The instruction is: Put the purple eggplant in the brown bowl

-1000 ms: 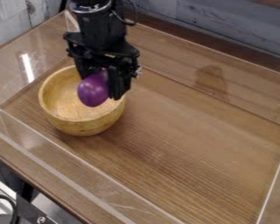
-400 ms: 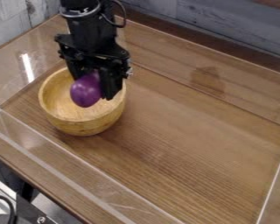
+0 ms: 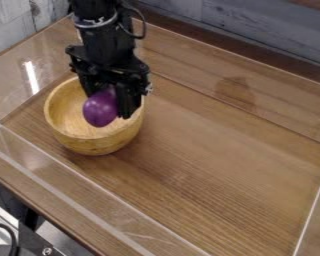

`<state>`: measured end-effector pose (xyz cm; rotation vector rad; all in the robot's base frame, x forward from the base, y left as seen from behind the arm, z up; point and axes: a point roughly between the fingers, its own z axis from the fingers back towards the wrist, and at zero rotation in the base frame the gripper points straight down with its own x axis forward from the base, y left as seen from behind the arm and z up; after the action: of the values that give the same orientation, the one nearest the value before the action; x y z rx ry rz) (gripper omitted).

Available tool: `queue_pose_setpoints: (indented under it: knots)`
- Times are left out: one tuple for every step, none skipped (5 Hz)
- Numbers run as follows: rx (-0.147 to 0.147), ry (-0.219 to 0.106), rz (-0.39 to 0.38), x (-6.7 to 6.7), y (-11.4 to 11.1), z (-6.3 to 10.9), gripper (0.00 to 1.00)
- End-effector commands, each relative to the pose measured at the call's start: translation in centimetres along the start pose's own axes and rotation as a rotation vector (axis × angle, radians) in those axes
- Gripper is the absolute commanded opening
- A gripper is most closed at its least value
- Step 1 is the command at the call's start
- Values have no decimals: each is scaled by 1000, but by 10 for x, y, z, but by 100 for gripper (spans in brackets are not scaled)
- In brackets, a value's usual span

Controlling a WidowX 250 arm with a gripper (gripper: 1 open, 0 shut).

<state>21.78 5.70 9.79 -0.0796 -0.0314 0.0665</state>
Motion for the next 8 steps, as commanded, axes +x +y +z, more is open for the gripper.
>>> queue_pose_setpoints:
  knots:
    - [13,-29,1,5,5,3,0]
    - [14,-26,3,7,6,0,0]
    - [15,-24,4,8,7,-3,0]
    - [16,-21,6,9,7,-6,0]
    - [17,-18,7,11,7,-9,0]
    - [18,-15,9,12,7,-11,0]
    - [18,-12,10,13,7,-13,100]
    - [16,-8,7,14,4,-12,100]
